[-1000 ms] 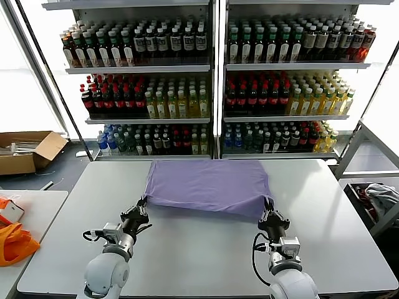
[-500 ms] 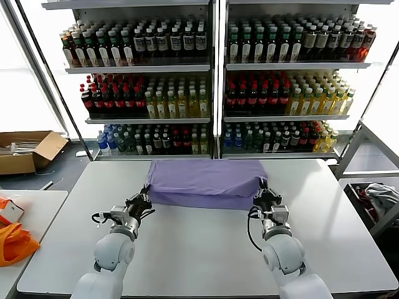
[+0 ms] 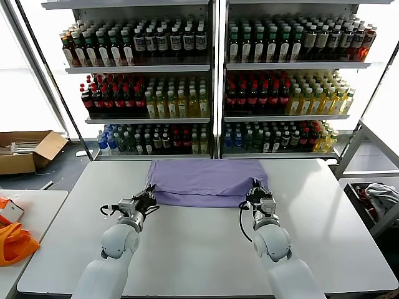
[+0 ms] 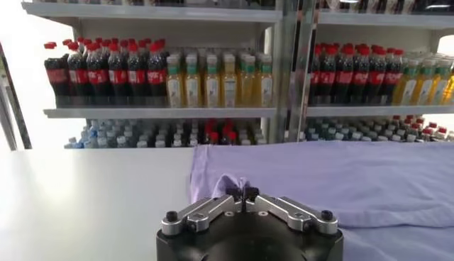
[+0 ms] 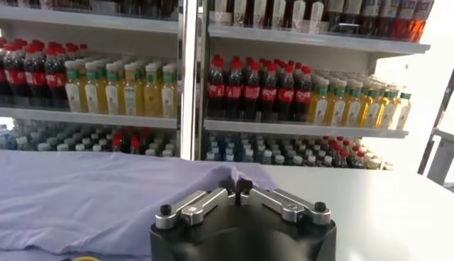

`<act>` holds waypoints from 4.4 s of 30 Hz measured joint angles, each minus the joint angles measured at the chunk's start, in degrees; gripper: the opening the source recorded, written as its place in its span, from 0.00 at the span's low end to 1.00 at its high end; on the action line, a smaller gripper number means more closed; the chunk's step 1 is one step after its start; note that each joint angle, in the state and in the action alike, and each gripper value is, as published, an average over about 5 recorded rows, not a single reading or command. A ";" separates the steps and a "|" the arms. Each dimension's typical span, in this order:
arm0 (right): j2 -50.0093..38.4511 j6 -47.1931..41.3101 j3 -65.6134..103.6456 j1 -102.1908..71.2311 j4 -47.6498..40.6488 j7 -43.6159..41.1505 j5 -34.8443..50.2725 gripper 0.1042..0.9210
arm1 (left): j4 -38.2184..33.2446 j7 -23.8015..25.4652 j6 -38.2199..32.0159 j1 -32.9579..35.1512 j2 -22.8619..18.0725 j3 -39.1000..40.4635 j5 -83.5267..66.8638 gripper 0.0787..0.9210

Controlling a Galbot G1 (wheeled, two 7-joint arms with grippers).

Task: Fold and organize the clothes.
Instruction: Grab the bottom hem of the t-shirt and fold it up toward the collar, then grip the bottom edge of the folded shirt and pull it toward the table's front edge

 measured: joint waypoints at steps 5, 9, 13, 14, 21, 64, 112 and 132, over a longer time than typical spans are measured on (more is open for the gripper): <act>2.11 0.67 0.19 2.28 -1.22 2.23 3.67 0.44 | 0.19 -0.77 0.58 -0.56 -0.11 -0.27 -0.56 0.27; 3.50 0.84 0.12 3.62 -1.57 4.00 5.70 0.57 | -0.39 -1.51 1.46 -0.33 0.28 -0.60 -0.67 0.41; 3.70 0.34 0.02 3.67 -0.89 5.18 6.47 0.71 | -1.46 -2.05 2.30 0.39 0.74 -1.08 -0.66 0.55; 3.61 0.14 0.05 3.51 -0.53 5.42 6.51 0.74 | -1.80 -2.13 2.48 0.64 0.85 -1.19 -0.66 0.58; 1.88 -1.85 0.69 0.76 2.93 7.04 5.83 0.87 | -4.33 -2.37 3.42 2.72 1.05 -1.63 -0.17 0.81; -0.99 -10.24 1.66 -6.66 4.04 10.20 4.90 0.42 | 1.08 -4.18 7.86 0.51 2.45 -0.26 1.32 0.79; -6.80 -10.68 3.70 -41.88 35.79 14.72 -1.21 0.07 | -36.73 -7.82 7.48 37.69 2.27 -4.18 9.86 0.02; -7.59 -7.55 6.32 -49.02 42.68 14.48 -2.65 0.76 | -43.69 -7.28 4.14 49.35 0.02 -5.08 15.03 0.45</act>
